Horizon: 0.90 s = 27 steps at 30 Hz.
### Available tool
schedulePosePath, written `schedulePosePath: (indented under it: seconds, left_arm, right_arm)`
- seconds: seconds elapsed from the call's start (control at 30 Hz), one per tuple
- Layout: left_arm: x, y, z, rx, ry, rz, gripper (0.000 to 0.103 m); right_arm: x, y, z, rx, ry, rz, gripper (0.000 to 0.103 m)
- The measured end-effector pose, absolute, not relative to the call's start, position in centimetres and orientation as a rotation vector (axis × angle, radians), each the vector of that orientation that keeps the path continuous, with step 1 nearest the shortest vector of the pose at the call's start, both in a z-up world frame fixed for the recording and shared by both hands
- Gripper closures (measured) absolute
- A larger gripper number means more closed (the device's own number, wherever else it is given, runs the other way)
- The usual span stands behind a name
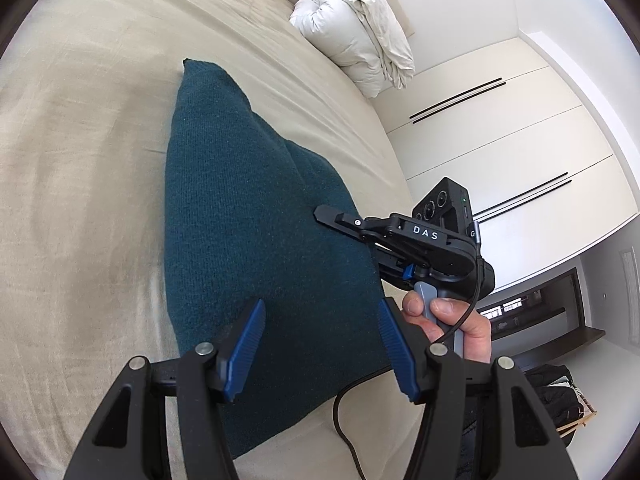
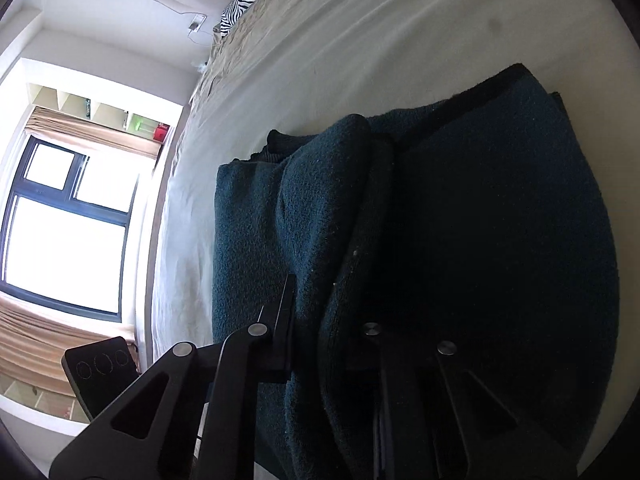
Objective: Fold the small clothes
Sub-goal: 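Grasp the opposite side with the right gripper and fold it over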
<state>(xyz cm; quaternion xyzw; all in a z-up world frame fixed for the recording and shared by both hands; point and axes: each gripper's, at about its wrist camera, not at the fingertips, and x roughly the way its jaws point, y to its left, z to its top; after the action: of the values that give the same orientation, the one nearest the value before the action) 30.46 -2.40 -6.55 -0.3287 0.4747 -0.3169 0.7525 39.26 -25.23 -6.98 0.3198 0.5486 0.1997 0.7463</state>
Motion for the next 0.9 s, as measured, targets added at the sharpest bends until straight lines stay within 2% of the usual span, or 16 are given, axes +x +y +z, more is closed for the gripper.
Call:
schedulePosePath:
  seconds: [0.27,0.47,0.53,0.7,0.8,0.87,0.9]
  left_arm:
    - [30.1,-3.9,-5.7,-0.68,1.026,-0.727,0.041]
    - [30.2,-4.9,-6.1,-0.637,1.049,-0.721,0.039]
    - [30.1,-5.1,-6.4,-0.636,1.057,-0.723,0.039]
    - [30.0,-5.6,-5.6,-0.596,1.03,-0.724,0.039]
    - [30.2,-6.1,-4.7,-0.572,0.998,-0.73,0.039]
    - [30.4,-7.0,-4.4,-0.546,0.989,-0.737,0.039]
    - [30.5,-7.4,-4.4,-0.535,0.981,-0.74,0.039]
  right_arm:
    - [38.3,-31.5,-2.4,0.714,1.121,0.435,0.091]
    - [37.3,-37.0,-7.1,0.754,1.179,0.271,0.091]
    - [36.8,-38.1,-8.2,0.837,1.147,0.297,0.091]
    - [35.6,-39.5,-7.3,0.895,1.152,0.312,0.082]
    - [34.5,-40.6,-6.0,0.896,1.108,0.313,0.072]
    - [33.7,-40.9,-5.3,0.897,1.091,0.304,0.053]
    - [33.2,-40.9,-4.9,0.887,1.09,0.303,0.053]
